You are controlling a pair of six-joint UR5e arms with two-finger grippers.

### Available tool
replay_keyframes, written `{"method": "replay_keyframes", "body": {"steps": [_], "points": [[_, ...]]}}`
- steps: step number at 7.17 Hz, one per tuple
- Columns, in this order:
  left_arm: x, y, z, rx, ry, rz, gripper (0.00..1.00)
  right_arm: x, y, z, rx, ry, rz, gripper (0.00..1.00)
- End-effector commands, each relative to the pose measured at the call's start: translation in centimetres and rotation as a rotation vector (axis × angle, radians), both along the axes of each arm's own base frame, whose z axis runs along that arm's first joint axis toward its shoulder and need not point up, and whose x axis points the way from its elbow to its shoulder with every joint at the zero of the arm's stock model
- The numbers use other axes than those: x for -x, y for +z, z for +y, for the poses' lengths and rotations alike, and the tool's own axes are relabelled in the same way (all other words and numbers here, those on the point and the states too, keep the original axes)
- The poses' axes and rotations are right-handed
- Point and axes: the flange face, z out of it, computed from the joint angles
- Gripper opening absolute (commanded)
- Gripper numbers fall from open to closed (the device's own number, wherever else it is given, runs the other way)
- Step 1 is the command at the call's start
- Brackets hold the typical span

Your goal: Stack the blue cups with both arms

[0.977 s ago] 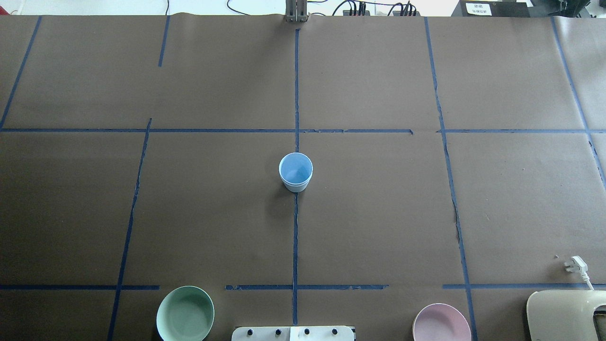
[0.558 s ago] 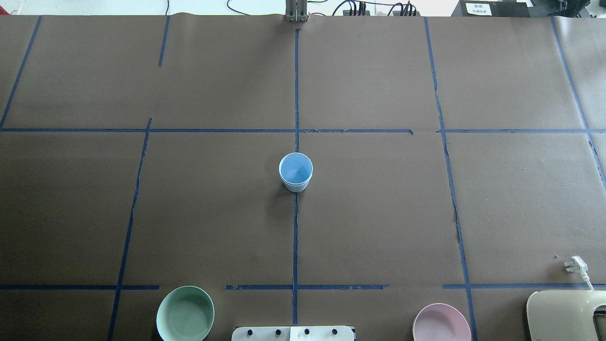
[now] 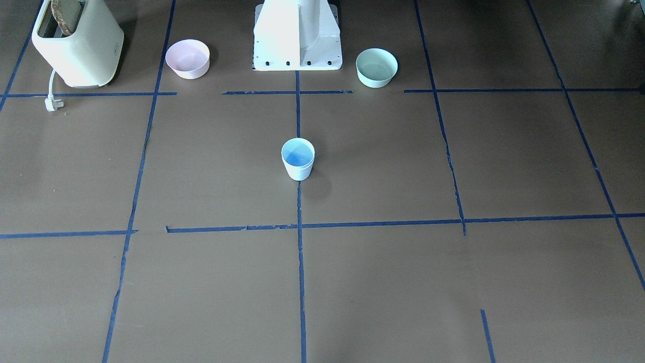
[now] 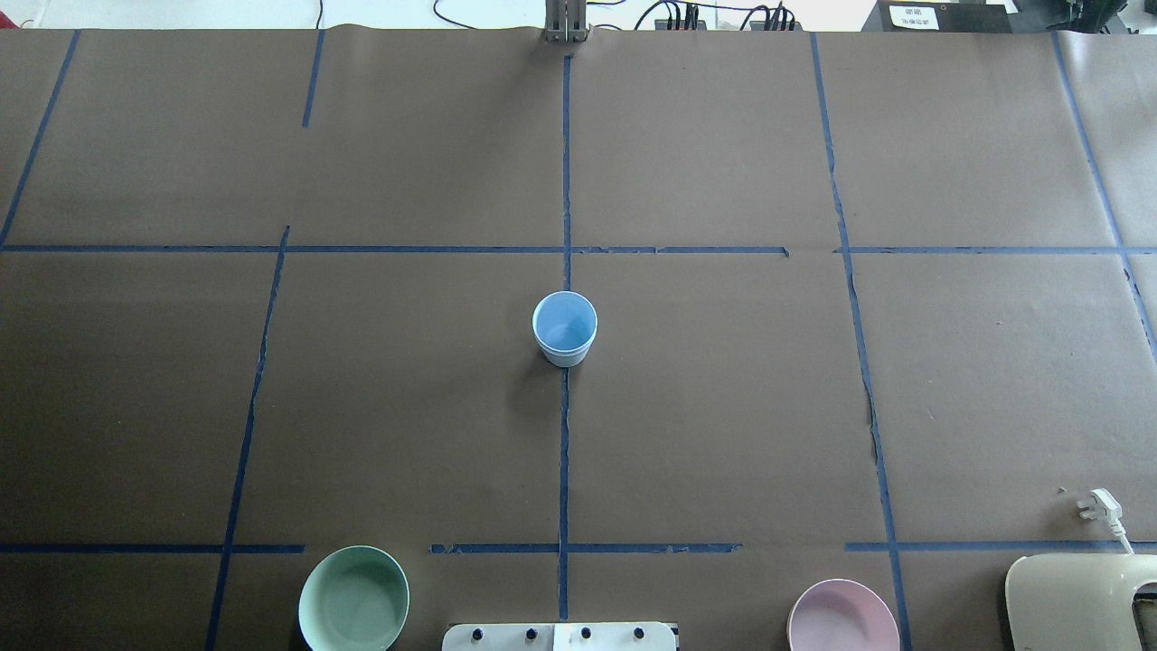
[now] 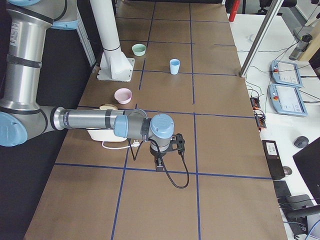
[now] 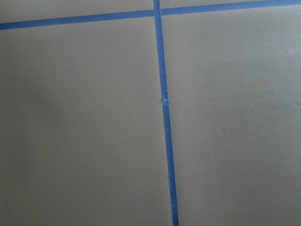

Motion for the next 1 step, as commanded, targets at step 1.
{"method": "replay_keyframes", "body": {"steps": [1], "points": [[-0.03,0.01,0.00,0.000,0.001,0.000,1.00,0.02,0.00,0.00,0.000,0.000,0.000,1.00]]}}
